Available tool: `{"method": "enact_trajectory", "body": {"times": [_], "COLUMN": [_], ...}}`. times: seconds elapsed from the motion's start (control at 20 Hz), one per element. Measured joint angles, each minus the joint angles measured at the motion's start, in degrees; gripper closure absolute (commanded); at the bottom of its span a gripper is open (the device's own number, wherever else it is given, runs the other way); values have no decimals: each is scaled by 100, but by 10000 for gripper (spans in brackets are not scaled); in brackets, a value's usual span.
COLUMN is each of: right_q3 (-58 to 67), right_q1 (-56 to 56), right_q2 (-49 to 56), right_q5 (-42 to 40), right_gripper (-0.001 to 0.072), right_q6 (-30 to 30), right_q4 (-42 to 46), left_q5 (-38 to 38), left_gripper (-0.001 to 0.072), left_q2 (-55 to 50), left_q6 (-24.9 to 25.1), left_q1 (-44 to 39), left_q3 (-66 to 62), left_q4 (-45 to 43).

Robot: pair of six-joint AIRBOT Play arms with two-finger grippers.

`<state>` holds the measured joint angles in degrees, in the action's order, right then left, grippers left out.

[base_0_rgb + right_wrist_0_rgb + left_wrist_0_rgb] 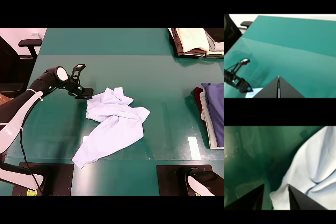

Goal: Fold the shirts.

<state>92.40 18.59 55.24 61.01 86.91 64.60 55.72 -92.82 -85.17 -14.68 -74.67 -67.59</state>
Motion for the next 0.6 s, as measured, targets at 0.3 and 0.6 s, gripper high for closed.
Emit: {"method": "enact_trajectory", "body": {"times": [0.3,0.6], "right_q3": [-2,-514], "right_q1": [2,2], "right_q2": [409,789], "right_q5": [466,1283], "right_gripper": [693,693], "right_q6": [232,387], "right_q4": [-11,107], "left_q5": [-15,90], "left_gripper": [684,683], "left_q2": [-26,686], "left_q6": [85,149], "left_q1": [9,616], "left_q3": [-15,-586], "left_q4": [79,-501]}}
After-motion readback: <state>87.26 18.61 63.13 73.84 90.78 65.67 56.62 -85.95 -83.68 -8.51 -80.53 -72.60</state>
